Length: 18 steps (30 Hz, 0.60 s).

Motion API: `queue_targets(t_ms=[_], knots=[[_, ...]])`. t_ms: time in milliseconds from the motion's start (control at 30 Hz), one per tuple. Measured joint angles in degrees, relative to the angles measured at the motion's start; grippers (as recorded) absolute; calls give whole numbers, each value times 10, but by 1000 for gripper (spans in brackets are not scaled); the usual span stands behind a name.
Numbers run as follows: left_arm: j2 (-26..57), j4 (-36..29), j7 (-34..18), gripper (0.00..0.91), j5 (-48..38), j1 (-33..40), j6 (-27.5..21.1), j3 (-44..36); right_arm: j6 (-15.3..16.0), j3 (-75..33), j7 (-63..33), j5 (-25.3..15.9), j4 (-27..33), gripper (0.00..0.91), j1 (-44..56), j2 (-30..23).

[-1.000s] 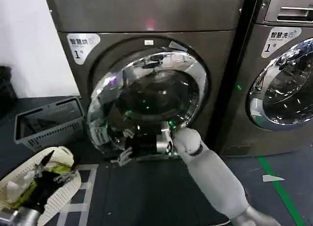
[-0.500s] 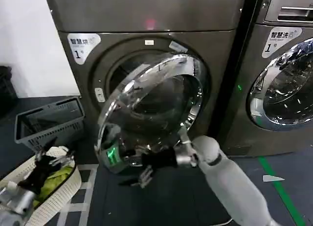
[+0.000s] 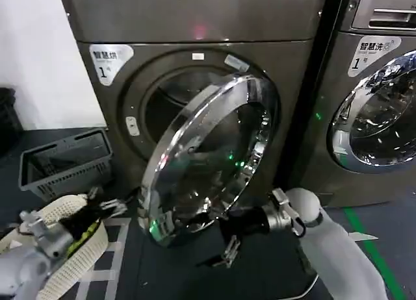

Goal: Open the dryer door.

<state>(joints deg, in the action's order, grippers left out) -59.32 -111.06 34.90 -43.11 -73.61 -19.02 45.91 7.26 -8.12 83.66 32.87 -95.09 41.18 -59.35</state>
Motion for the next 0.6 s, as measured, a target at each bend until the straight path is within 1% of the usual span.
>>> queue_targets(t_ms=[233,433,500,600], knots=[[31,38,-2,907,-11,68,14,-77,-8,-98,0,12,-11,907,52,29],[43,62,11,907,-8,108,21,-141,-7,-206,-6,16,3,907,89,39],[46,67,19,907,-7,118,24,-160,-3,-239,-23,-4,9,907,95,42],[49,70,23,907,-7,132,31,-190,-6,-281,-48,-32,14,907,105,44]])
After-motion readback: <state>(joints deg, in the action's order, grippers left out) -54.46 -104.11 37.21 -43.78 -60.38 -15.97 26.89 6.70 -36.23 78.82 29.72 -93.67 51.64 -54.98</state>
